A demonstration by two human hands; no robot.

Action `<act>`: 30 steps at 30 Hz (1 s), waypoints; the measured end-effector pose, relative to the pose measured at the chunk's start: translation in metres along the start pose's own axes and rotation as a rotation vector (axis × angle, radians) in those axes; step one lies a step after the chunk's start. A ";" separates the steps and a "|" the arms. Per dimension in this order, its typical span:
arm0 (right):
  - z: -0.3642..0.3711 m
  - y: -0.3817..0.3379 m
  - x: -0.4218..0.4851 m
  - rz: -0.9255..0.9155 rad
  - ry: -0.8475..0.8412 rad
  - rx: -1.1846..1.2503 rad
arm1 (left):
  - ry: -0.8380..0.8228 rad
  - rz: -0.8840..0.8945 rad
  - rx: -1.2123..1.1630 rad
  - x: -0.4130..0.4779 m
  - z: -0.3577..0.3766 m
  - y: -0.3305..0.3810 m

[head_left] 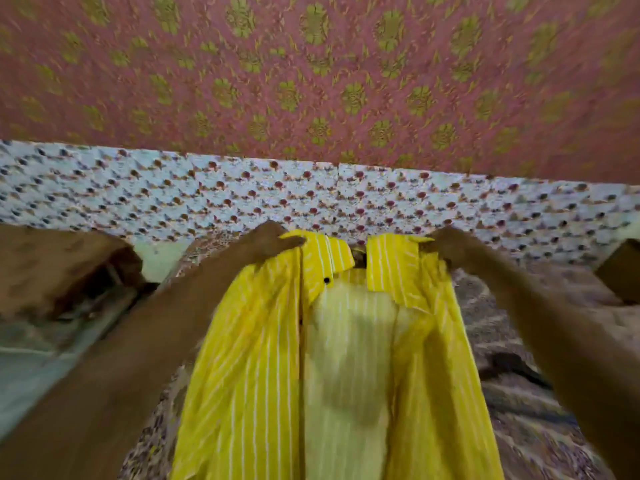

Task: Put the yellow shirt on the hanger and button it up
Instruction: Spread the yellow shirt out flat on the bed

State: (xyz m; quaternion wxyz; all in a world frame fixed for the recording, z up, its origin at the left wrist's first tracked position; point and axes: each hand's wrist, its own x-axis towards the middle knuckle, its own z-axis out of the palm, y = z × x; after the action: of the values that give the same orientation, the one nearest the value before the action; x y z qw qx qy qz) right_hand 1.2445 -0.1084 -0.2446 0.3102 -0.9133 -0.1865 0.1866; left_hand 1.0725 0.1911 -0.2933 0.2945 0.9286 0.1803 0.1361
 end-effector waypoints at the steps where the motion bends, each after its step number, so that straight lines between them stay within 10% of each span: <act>1: 0.019 0.015 0.032 -0.022 0.023 0.026 | -0.019 -0.054 -0.004 0.012 0.019 -0.013; 19: 0.366 0.251 -0.052 0.007 -0.012 0.097 | -0.547 -0.074 0.507 -0.199 0.299 -0.244; 30: 0.484 0.198 -0.129 0.057 -0.332 0.536 | 0.143 -0.484 0.139 -0.258 0.283 -0.246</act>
State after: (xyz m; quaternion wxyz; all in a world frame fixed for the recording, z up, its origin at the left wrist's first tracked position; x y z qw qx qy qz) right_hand 0.9570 -0.0731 -0.6982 0.4998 -0.7611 -0.1529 0.3842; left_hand 0.8800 0.1310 -0.7014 0.2404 0.8645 0.4263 0.1145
